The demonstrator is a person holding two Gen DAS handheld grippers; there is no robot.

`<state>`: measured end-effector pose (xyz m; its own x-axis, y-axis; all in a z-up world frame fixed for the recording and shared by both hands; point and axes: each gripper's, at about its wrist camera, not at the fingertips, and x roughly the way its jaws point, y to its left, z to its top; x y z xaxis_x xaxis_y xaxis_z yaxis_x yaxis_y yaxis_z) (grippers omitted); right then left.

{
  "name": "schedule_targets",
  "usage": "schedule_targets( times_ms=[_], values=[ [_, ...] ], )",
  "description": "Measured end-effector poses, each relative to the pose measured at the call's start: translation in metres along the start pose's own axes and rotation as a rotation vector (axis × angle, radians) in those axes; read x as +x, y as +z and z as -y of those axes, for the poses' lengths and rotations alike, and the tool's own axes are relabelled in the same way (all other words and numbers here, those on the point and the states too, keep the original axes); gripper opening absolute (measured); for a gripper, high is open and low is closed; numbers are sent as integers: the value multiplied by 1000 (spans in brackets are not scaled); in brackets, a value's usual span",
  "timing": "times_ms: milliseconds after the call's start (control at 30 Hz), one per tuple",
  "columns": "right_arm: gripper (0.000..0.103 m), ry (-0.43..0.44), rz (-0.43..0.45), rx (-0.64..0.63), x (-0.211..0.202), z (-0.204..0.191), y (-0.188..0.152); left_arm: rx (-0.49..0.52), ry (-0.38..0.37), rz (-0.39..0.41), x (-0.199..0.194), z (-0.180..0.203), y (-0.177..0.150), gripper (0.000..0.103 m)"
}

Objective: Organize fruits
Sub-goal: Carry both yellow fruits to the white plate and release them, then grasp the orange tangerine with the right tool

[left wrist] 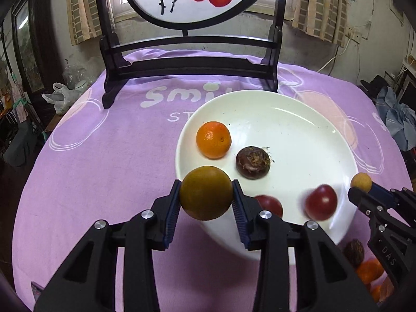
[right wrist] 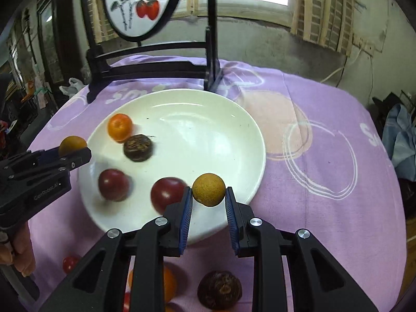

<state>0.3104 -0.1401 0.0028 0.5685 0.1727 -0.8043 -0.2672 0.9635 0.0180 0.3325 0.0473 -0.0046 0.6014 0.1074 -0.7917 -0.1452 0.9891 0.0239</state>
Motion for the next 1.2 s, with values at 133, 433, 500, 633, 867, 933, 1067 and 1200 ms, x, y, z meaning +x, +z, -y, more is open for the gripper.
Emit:
schedule_targets(
  times_ms=[133, 433, 500, 633, 867, 933, 1067, 1200],
  values=[
    [32, -10, 3, 5, 4, 3, -2, -2, 39, 40, -5, 6, 4, 69],
    [47, 53, 29, 59, -36, 11, -22, 3, -18, 67, -64, 12, -29, 82],
    [47, 71, 36, 68, -49, 13, -33, 19, -11, 87, -81, 13, -45, 85],
    [49, 87, 47, 69, -78, 18, -66, 20, -25, 101, -105, 11, -79, 88],
    [53, 84, 54, 52, -110, 24, -123, -33, -85, 19, -116, 4, -136, 88],
    [53, 70, 61, 49, -117, 25, -139, -29, -86, 8, -117, 4, -148, 88],
    [53, 63, 57, 56, -122, 29, -162, -22, -69, 8, -116, 6, -171, 88],
    [53, 23, 49, 52, -123, 33, -175, 0, -71, 4, -112, 9, -178, 88]
  ],
)
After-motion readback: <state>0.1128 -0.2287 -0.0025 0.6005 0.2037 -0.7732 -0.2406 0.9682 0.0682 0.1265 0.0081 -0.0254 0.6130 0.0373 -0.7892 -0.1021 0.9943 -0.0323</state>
